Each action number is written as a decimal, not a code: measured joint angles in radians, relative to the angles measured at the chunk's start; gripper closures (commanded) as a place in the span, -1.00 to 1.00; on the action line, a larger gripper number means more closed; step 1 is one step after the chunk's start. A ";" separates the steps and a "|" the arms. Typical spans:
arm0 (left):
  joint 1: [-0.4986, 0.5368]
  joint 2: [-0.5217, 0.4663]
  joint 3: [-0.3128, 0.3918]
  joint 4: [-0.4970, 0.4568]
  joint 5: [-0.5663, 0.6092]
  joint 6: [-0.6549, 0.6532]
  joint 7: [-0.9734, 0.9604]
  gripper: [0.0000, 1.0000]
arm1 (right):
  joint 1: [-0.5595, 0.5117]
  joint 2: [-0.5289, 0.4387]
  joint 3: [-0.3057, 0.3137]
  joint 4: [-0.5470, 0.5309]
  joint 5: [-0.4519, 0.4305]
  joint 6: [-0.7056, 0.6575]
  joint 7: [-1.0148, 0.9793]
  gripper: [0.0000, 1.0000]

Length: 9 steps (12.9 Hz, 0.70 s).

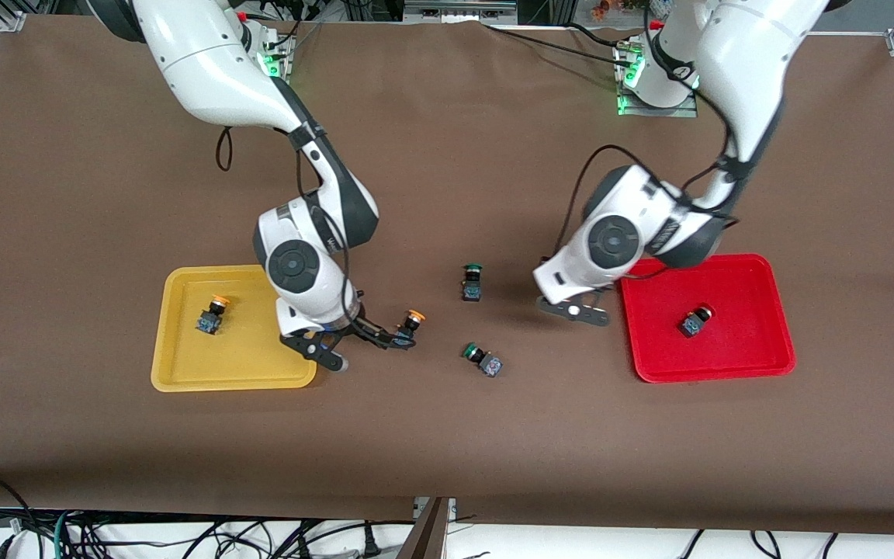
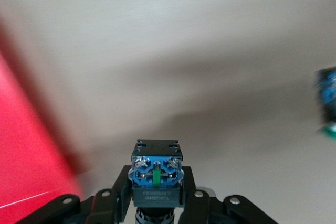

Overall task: Place red and yellow buttons in trays
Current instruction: 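Place the red button in the red tray while the right gripper grasps orange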

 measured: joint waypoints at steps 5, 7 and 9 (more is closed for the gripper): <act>0.224 -0.008 0.008 -0.007 0.003 -0.028 0.387 0.90 | 0.040 0.093 -0.003 0.112 0.000 0.024 0.037 -1.00; 0.247 0.026 0.008 -0.019 0.041 0.008 0.429 0.90 | 0.055 0.126 -0.003 0.128 0.000 0.059 0.038 -1.00; 0.247 0.065 0.006 -0.027 0.056 0.027 0.434 0.90 | 0.070 0.150 -0.003 0.135 -0.001 0.077 0.038 -1.00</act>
